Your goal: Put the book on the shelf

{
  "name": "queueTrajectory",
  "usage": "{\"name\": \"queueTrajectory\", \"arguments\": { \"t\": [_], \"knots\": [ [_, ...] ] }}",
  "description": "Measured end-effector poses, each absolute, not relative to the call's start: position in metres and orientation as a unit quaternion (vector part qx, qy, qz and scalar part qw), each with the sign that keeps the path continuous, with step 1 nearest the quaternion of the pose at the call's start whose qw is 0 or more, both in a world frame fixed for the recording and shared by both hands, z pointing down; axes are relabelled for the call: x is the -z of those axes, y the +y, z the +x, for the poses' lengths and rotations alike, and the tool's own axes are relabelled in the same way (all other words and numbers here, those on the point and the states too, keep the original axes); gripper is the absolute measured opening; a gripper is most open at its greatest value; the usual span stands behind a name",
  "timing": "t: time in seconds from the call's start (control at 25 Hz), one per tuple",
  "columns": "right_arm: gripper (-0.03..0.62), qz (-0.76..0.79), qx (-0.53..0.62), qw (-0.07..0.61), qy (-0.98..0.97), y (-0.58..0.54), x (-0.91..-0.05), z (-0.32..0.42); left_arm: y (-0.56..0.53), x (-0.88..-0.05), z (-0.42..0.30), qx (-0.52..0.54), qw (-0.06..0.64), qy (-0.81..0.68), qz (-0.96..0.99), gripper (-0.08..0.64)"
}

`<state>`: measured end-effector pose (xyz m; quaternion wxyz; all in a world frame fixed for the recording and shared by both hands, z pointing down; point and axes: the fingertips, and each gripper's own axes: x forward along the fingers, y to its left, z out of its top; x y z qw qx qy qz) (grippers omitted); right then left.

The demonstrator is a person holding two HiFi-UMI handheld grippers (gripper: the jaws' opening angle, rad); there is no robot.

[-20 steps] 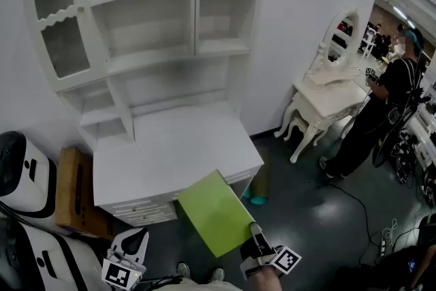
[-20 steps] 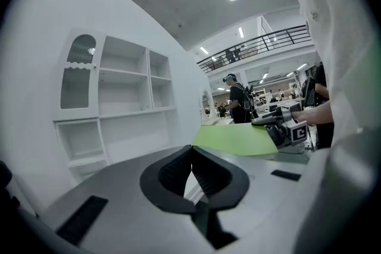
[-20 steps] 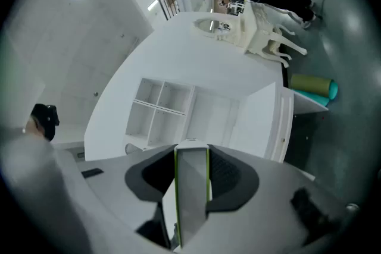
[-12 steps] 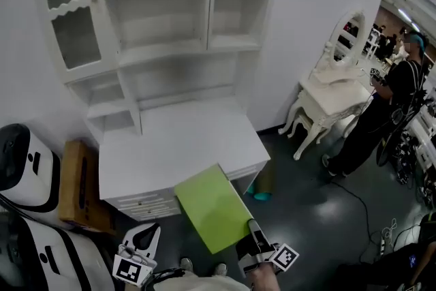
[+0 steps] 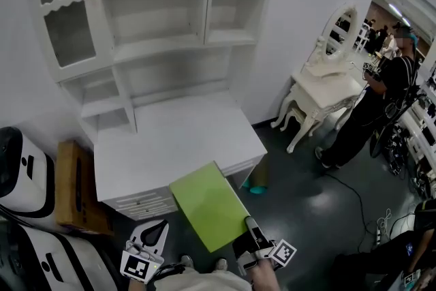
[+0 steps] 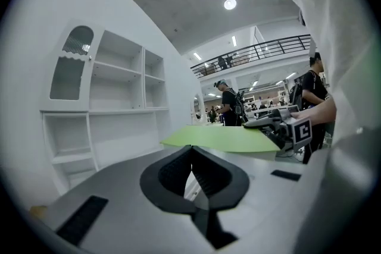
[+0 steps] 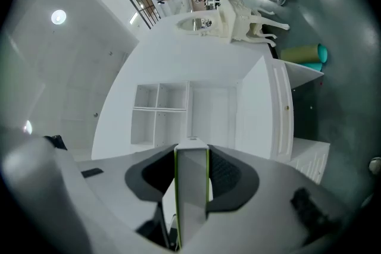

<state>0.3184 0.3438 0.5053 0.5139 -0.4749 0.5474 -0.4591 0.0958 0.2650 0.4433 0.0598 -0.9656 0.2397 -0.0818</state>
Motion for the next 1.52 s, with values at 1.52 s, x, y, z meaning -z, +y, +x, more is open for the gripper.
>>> {"name": "queueTrajectory", "arguments": {
  "t": [1.52],
  "knots": [
    [0.149, -0.392, 0.548, 0.457, 0.58, 0.108, -0.521, 0.308, 0.105, -0.451, 0.104, 0.072, 0.016, 0.342, -0.937, 0.009]
  ]
}}
